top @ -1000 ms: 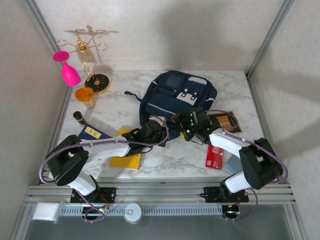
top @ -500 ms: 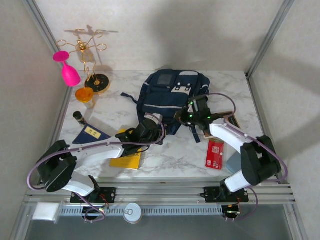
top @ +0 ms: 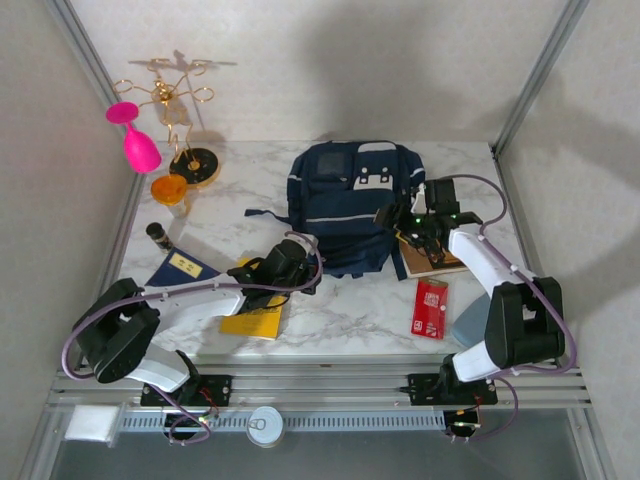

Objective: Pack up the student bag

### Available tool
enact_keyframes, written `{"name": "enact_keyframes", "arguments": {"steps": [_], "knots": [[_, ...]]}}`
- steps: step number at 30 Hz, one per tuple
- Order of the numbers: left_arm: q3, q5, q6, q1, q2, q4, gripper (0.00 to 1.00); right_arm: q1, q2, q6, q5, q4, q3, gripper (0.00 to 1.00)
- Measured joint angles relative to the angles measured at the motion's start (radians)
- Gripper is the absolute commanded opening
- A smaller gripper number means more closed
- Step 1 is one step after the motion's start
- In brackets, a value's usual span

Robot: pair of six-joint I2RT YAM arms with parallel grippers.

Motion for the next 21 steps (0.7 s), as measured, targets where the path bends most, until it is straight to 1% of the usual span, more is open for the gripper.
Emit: {"name": "enact_keyframes", "arguments": {"steps": [1,4,8,10,12,16,18,21], "knots": [[0.0,0.006,-0.005,0.0,0.004,0.006,0.0,0.0,-0.011,0.006,0.033,-0.017,0.002,0.98],[0.0,0.019,-0.014,-0.001,0.011,0.02,0.0,-0.01,-0.087,0.051,0.072,-0.051,-0.029,0.99],[0.0,0.02,-0.015,-0.007,0.013,0.027,0.0,-0.006,-0.257,0.188,0.07,-0.028,-0.166,0.99],[0.001,0.02,-0.015,-0.01,0.014,0.029,0.0,0.048,-0.322,0.288,0.076,-0.006,-0.24,0.99],[0.003,0.019,-0.014,-0.014,0.014,0.029,0.0,0.13,-0.342,0.389,0.08,0.027,-0.288,0.99],[0.014,0.02,-0.014,-0.025,0.018,0.029,0.0,0.282,-0.342,0.607,0.107,0.126,-0.352,0.99],[0.02,0.02,-0.014,-0.029,0.025,0.029,0.0,0.353,-0.342,0.727,0.138,0.214,-0.392,0.99],[0.022,0.02,-0.014,-0.031,0.029,0.029,0.0,0.415,-0.321,0.874,0.203,0.296,-0.416,0.99]]}}
